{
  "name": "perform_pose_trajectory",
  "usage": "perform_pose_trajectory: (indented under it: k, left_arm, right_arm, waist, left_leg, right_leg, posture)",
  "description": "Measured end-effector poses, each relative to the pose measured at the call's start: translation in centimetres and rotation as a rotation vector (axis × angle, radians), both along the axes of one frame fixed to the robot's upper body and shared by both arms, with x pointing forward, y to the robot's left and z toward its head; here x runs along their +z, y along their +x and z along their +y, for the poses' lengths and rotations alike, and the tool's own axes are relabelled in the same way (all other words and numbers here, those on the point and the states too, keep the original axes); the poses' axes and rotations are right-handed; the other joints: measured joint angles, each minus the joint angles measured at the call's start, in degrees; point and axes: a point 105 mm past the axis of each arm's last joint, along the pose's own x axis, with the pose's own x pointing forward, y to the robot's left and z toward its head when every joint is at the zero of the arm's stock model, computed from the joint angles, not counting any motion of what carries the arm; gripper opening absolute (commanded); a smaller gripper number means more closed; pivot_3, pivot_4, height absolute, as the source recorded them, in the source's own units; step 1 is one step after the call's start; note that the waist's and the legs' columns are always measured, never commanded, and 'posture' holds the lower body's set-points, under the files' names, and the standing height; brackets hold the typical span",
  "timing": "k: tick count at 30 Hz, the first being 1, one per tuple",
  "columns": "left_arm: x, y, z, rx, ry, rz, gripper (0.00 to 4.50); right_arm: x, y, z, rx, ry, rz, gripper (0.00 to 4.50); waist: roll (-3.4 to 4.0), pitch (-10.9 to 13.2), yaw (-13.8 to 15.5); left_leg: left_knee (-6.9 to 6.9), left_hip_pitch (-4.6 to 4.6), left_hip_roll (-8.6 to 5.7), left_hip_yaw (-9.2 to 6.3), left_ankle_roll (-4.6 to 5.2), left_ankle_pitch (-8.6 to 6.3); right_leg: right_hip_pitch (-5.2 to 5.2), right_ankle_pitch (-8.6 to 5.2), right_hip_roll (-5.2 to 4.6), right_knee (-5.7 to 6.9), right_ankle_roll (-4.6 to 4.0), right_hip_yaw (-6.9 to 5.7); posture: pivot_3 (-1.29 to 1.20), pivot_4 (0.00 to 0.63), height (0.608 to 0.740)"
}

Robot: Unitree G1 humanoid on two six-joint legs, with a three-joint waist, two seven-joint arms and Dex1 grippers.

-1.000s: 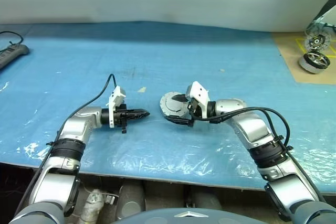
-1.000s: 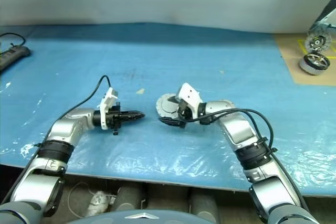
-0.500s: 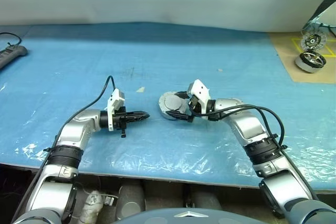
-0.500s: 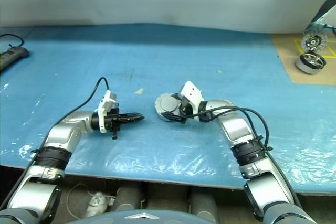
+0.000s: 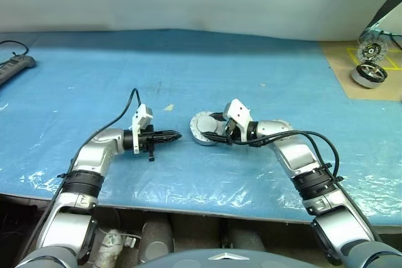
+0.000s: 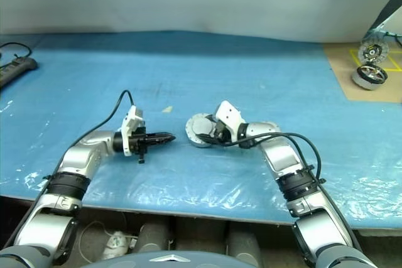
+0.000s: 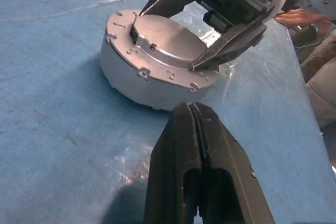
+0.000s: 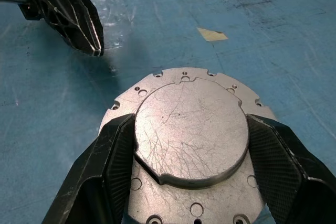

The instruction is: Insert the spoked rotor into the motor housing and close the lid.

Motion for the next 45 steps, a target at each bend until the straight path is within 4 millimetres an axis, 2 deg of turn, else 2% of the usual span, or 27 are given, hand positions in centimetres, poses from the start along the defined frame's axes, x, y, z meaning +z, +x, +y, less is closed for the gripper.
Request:
perform_pose_trajectory:
  k: [6, 9, 18, 25, 40, 44, 45]
  left_arm:
    - [0.0, 0.8, -3.1, -0.02, -0.015, -0.04, 0.0]
    - [-0.3, 0.6, -3.7, -0.04, -0.011, -0.046, 0.0]
    - [-0.7, 0.8, -4.1, -0.086, 0.074, -0.153, 0.0]
    - [-1.1, 0.8, -3.5, -0.099, 0.107, -0.161, 0.0]
    - [-1.3, 1.0, -3.7, -0.101, 0.124, -0.201, 0.0]
    - [-1.2, 1.0, -3.8, -0.1, 0.127, -0.212, 0.0]
    - [-1.3, 1.0, -3.8, -0.098, 0.128, -0.213, 0.0]
  right_arm:
    - [-0.1, -0.5, 0.2, 0.024, -0.008, 0.02, 2.95]
    - [-0.1, -0.9, 0.2, 0.036, -0.016, 0.031, 2.95]
    - [-0.2, -0.8, -0.1, 0.024, -0.033, 0.041, 2.95]
    - [-0.4, -1.0, -0.1, 0.025, -0.032, 0.047, 2.95]
    - [-0.3, -1.1, -0.3, 0.018, -0.039, 0.049, 2.95]
    - [-0.4, -1.2, -0.1, 0.024, -0.028, 0.053, 4.36]
    - [-0.3, -1.3, 0.2, 0.027, -0.009, 0.064, 4.47]
  waist:
    - [0.0, 0.0, -0.1]
    - [0.0, 0.0, -0.1]
    - [-0.01, 0.0, 0.0]
    - [0.0, -0.1, 0.0]
    - [0.0, -0.1, 0.4]
    - [0.0, -0.1, 0.5]
    - [0.0, -0.1, 0.5]
  left_leg:
    - [0.0, 0.03, -0.01, 0.0, 0.01, 0.0]
    - [-0.03, 0.06, 0.0, 0.0, 0.01, 0.0]
    - [-0.19, 0.42, 0.03, 0.0, 0.0, -0.01]
    - [-0.8, 1.04, -0.02, 0.11, 0.0, -0.01]
    - [-0.88, 1.07, -0.06, 0.14, 0.0, -0.02]
    - [-0.9, 1.09, -0.05, 0.15, 0.01, -0.02]
    - [-0.91, 1.09, -0.06, 0.16, 0.01, -0.03]
  right_leg:
    - [0.03, 0.0, 0.01, -0.02, 0.0, 0.0]
    - [0.04, -0.01, 0.06, -0.02, -0.02, -0.02]
    - [0.44, -0.02, -0.06, -0.28, -0.02, 0.01]
    - [1.0, -0.05, -0.1, -0.68, -0.02, 0.01]
    - [1.04, -0.11, -0.19, -0.76, -0.01, 0.02]
    - [1.03, -0.12, -0.19, -0.77, 0.01, 0.03]
    - [1.02, -0.13, -0.19, -0.76, 0.02, 0.04]
  posture:
    - [0.0, 0.15, 0.74]
    - [0.0, 0.15, 0.74]
    - [0.0, 0.15, 0.74]
    - [0.0, 0.15, 0.74]
    - [0.0, 0.15, 0.74]
    - [0.0, 0.15, 0.74]
    - [0.0, 0.15, 0.74]
